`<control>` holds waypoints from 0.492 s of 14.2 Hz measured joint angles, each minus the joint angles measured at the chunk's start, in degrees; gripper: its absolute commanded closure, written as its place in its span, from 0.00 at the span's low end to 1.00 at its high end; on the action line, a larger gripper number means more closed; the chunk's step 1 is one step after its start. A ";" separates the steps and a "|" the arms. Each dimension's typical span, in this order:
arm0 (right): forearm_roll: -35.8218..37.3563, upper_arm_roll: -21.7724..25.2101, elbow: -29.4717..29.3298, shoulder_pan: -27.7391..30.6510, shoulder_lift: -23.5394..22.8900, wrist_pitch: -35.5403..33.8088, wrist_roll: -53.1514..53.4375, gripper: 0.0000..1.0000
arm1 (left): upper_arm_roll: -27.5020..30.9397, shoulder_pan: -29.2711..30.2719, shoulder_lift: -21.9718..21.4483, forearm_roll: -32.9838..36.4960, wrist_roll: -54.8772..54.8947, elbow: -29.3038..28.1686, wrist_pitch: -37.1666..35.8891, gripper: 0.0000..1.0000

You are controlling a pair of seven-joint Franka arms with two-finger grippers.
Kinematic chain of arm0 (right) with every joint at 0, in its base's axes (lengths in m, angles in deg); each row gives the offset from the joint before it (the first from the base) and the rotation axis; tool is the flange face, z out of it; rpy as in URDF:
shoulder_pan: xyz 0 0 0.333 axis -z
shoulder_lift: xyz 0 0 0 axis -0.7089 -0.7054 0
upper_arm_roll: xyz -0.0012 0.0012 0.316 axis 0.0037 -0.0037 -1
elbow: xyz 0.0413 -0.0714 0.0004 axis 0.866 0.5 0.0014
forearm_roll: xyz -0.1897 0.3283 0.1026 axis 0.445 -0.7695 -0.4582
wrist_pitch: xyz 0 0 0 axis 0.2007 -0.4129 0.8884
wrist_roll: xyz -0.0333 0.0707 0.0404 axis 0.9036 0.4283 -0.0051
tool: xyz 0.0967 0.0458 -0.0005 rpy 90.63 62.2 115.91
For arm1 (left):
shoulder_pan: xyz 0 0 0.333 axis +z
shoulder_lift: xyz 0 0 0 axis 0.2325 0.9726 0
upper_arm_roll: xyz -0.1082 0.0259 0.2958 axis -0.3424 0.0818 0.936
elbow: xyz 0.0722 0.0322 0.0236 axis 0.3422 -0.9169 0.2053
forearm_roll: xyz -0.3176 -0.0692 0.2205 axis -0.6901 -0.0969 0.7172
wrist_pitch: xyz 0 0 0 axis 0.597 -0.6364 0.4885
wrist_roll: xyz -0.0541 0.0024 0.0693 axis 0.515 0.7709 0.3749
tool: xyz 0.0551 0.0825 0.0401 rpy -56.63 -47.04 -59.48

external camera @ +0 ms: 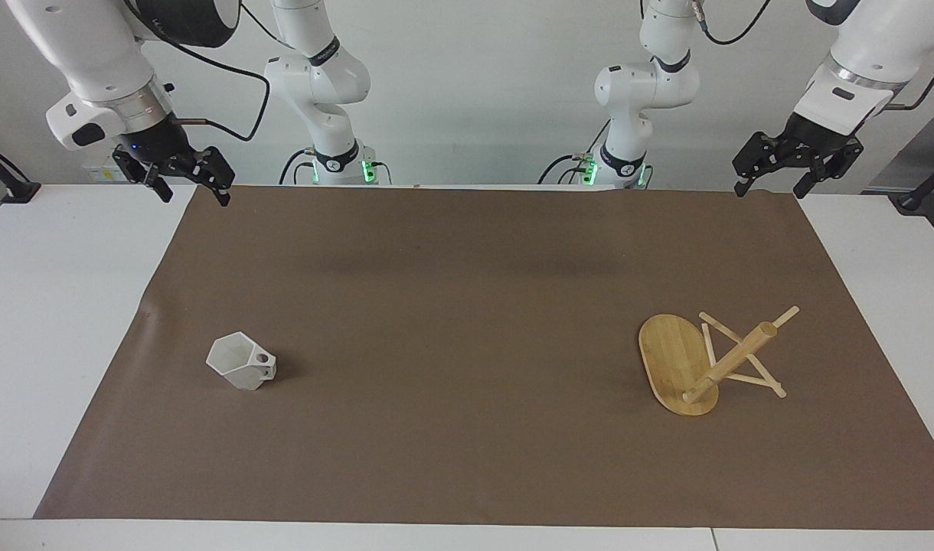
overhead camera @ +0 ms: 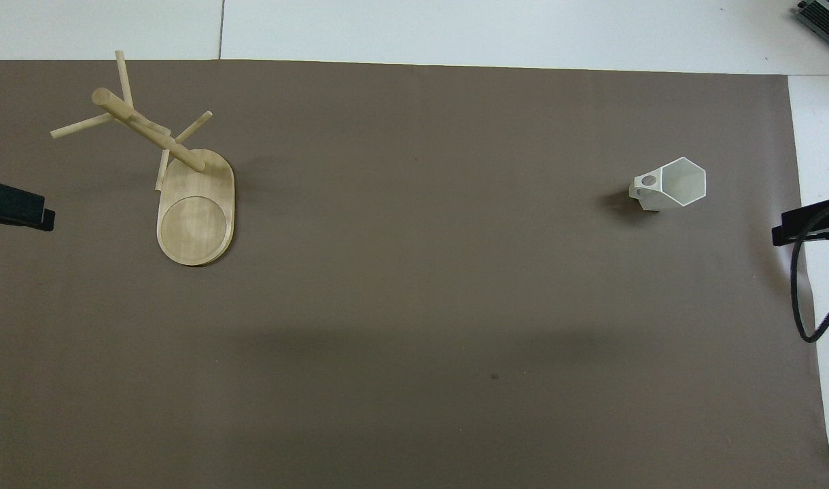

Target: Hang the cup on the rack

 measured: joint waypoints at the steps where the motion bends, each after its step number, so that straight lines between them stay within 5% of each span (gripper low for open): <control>1: 0.00 0.01 0.00 0.00 0.00 0.26 0.00 0.00 | 0.00 0.00 0.00 0.00 0.00 0.00 0.00 0.00; 7: 0.00 0.01 0.12 -0.03 0.01 1.49 -0.09 0.00 | 0.00 0.00 0.00 0.00 0.00 0.00 0.00 0.00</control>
